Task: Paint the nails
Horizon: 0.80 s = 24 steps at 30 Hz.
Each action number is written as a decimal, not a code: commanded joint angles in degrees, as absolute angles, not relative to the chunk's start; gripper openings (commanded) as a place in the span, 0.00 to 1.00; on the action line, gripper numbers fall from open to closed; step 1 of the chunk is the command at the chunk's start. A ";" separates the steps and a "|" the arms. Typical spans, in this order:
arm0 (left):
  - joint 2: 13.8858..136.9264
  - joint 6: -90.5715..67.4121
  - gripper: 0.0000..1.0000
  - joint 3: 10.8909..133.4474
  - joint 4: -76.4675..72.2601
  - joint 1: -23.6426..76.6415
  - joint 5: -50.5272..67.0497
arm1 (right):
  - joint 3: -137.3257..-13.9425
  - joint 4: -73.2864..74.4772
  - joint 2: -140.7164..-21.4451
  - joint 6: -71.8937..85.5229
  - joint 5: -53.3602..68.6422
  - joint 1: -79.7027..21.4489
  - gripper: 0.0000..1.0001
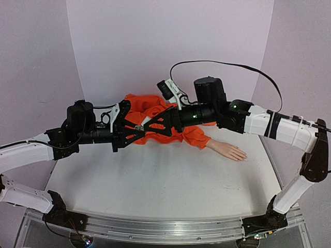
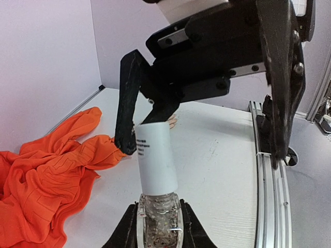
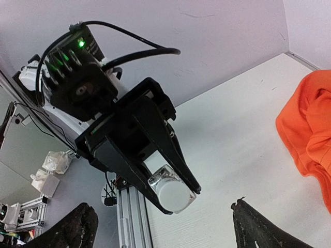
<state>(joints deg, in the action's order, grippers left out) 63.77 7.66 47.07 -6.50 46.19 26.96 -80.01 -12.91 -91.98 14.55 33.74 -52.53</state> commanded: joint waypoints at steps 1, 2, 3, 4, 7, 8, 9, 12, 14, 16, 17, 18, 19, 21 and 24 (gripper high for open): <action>63.98 9.76 0.00 47.33 -9.37 46.23 24.17 | -84.41 -14.50 -92.53 24.85 35.19 -50.64 0.87; 64.05 9.90 0.00 47.36 -9.33 46.23 24.09 | -84.69 -14.50 -93.21 26.35 37.43 -49.87 0.83; 64.07 9.93 0.00 47.33 -9.32 46.23 23.83 | -84.80 -14.50 -93.77 27.58 39.18 -49.65 0.81; 64.24 9.89 0.00 47.37 -9.27 46.20 23.86 | -84.93 -14.50 -94.20 28.42 40.47 -49.29 0.78; 64.68 9.72 0.00 47.42 -9.24 46.23 24.64 | -85.40 -14.59 -94.92 29.17 41.17 -49.02 0.76; 64.75 9.65 0.00 47.46 -9.23 46.23 24.93 | -85.84 -14.55 -95.37 29.22 41.14 -49.01 0.75; 64.89 9.52 0.00 47.46 -9.23 46.23 25.08 | -86.42 -14.51 -95.81 29.18 41.20 -49.04 0.74; 64.89 9.34 0.00 47.41 -9.15 46.23 25.28 | -87.63 -14.74 -97.31 29.23 42.59 -49.02 0.68; 64.72 9.34 0.00 47.37 -9.17 46.31 25.40 | -88.01 -14.84 -97.91 29.27 43.00 -49.01 0.63; 64.61 9.30 0.00 47.21 -9.14 46.32 25.31 | -88.39 -14.92 -98.40 29.25 43.75 -48.98 0.58; 64.56 9.35 0.00 47.12 -9.14 46.32 25.29 | -88.48 -14.94 -98.62 29.20 44.22 -48.98 0.55; 64.44 9.30 0.00 47.01 -9.14 46.32 25.19 | -88.49 -14.94 -98.80 29.16 44.73 -48.98 0.52; 64.48 9.26 0.00 46.94 -9.06 46.32 25.14 | -88.36 -14.99 -98.87 29.18 45.12 -48.98 0.49; 64.47 9.34 0.00 46.87 -9.05 46.32 25.06 | -88.11 -15.11 -98.81 29.10 45.67 -48.98 0.47; 64.69 9.35 0.00 47.06 -9.05 46.27 25.26 | -87.96 -15.20 -98.92 28.92 45.96 -49.00 0.45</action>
